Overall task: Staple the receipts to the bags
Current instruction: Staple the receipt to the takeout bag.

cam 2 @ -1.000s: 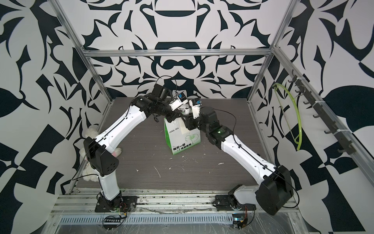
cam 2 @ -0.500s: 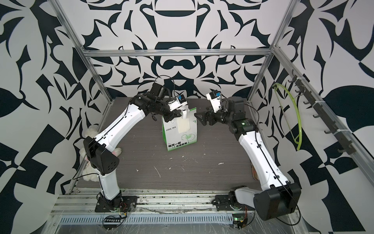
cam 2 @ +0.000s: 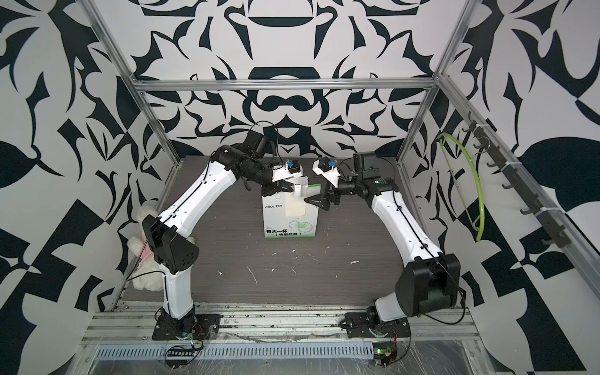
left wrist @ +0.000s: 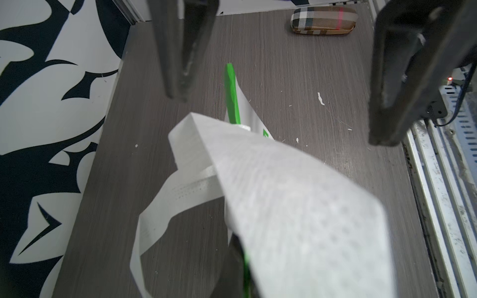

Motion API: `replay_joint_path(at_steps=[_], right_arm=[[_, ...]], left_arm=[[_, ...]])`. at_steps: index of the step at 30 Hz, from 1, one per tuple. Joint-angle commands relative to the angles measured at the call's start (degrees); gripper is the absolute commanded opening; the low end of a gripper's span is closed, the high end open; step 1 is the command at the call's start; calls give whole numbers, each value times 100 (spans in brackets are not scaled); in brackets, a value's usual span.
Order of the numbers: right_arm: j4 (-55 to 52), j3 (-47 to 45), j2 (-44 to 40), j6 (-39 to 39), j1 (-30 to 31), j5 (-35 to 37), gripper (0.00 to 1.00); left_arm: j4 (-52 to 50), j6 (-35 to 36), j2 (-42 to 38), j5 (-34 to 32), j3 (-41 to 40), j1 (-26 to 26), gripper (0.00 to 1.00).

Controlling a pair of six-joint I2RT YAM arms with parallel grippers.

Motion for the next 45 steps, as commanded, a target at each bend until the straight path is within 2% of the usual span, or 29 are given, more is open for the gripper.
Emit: replay_joint_path(at_steps=[1,12,28,45], right_arm=[[-255,359,-8,-536,65,-341,99],[-558,416,224,-774,398,-235,96],[-530,630,572,-313,461,-281,74],[-1521,1148,923,-729,610,-135,63]], left_arm=[[-324,330,74,434,132,3,0],[-205,233,174,775,227,-1,0],[-180,136,202,894,365,-89,0],[-278,-115,510,998,919,-204,0]])
